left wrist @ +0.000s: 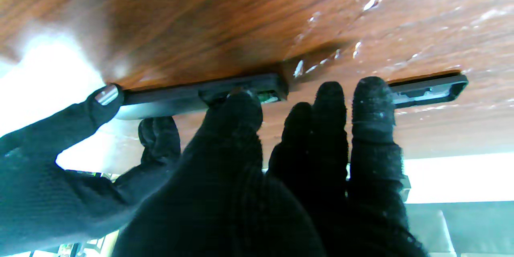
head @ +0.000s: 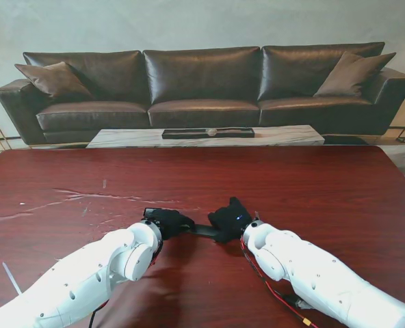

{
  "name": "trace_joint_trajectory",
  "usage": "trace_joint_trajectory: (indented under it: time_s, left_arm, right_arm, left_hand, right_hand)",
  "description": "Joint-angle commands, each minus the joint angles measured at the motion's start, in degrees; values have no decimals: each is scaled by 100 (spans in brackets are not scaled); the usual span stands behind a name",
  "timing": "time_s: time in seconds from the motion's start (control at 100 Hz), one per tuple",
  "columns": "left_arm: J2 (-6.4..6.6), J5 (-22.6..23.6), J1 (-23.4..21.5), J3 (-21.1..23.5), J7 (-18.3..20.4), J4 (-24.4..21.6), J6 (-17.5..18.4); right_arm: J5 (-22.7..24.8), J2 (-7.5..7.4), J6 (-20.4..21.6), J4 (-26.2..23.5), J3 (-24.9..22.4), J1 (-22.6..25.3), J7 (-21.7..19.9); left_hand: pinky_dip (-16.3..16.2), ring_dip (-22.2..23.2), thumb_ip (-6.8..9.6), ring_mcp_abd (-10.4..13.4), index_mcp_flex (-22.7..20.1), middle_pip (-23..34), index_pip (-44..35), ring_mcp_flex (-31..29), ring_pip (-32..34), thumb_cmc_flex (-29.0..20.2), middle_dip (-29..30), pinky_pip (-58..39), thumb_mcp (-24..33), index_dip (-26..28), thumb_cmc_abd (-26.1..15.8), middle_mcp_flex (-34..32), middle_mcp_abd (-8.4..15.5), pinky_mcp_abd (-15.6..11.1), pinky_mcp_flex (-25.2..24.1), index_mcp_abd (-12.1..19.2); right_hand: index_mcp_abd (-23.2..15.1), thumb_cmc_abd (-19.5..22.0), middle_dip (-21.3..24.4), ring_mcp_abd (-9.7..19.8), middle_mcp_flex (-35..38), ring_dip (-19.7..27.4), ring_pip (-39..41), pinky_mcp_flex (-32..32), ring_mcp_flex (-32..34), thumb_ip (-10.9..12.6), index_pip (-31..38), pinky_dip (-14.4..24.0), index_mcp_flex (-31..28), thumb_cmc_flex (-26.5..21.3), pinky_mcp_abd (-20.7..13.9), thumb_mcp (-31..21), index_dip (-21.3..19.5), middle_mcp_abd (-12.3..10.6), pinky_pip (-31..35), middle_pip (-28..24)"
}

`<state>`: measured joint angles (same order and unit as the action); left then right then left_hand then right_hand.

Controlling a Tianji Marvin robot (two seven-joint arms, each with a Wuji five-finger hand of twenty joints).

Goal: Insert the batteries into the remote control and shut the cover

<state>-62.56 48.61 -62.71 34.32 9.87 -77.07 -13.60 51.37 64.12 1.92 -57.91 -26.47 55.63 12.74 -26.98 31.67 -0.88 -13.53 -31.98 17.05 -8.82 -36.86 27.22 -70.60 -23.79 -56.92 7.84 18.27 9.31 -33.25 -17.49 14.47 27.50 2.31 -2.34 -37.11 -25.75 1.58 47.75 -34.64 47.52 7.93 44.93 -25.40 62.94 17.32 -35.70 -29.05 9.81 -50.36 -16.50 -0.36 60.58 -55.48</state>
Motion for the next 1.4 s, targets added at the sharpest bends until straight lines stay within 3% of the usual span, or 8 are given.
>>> trace_joint_trajectory:
  time_s: [0.0, 0.96, 1.07, 1.14, 1.2, 1.39]
  left_arm:
    - [161, 11, -117, -17, 159, 242, -96]
    - [221, 230, -144, -17, 356, 112, -371]
    - [193, 95, -196, 113, 278, 113, -206]
    - [161, -47, -227, 197, 187, 123, -58]
    - [136, -120, -224, 236, 82, 167, 135]
    - [111, -55, -119, 187, -160, 303, 590]
  right_arm:
    - [33, -49, 38, 71, 69, 147, -96]
    - [37, -55, 93, 12, 41, 161, -125]
    - [48, -62, 88, 2, 37, 165, -136]
    - [55, -64, 83, -4, 37, 166, -140]
    - [60, -67, 76, -10, 37, 168, -144]
    - [80, -81, 54, -33, 17, 185, -170]
  left_hand:
    - [51, -33, -92, -80, -1103, 26, -1036, -12, 95, -337, 66, -52, 60, 382, -70, -101, -227, 47, -23, -2067]
    - [-8, -18, -87, -101, -989, -63, -842, 315, 69, -337, 47, -93, -49, 352, -192, 199, -250, 66, -372, -2127]
    - [0, -36, -42, -73, -822, -107, -905, 445, 14, -337, 49, -25, -114, 549, -326, 363, -268, 39, -497, -1840]
    - [-19, -60, -25, -139, -535, -174, -848, 605, -65, -337, 64, 50, -97, 650, -409, 488, -298, 182, -720, -1271]
    - [-52, -88, -22, -181, -434, -224, -847, 684, -138, -336, 78, 86, -196, 721, -501, 508, -298, 299, -871, -999]
    - [-163, -365, 44, -483, -133, -543, -701, 1192, -730, -337, 179, 580, -305, 679, -643, 641, -116, 743, -1648, -644]
  right_hand:
    - [-1037, 343, 166, 95, 195, -84, 29, -124, 84, 352, 723, 135, -751, -843, 63, -423, -318, -133, 58, 109]
    - [-1024, 376, 166, 81, 185, -87, 31, -120, 76, 365, 710, 133, -737, -856, 50, -400, -338, -120, 59, 109]
    - [-1023, 376, 165, 79, 187, -86, 27, -127, 68, 365, 709, 132, -736, -860, 53, -399, -340, -120, 54, 108]
    - [-1024, 378, 166, 77, 183, -86, 28, -124, 69, 366, 707, 132, -730, -861, 52, -397, -341, -119, 55, 110]
    - [-1021, 378, 166, 81, 183, -86, 28, -124, 72, 368, 708, 132, -731, -866, 53, -399, -345, -120, 55, 109]
    - [-1021, 385, 166, 84, 178, -83, 21, -128, 62, 367, 705, 130, -730, -862, 48, -391, -349, -121, 52, 109]
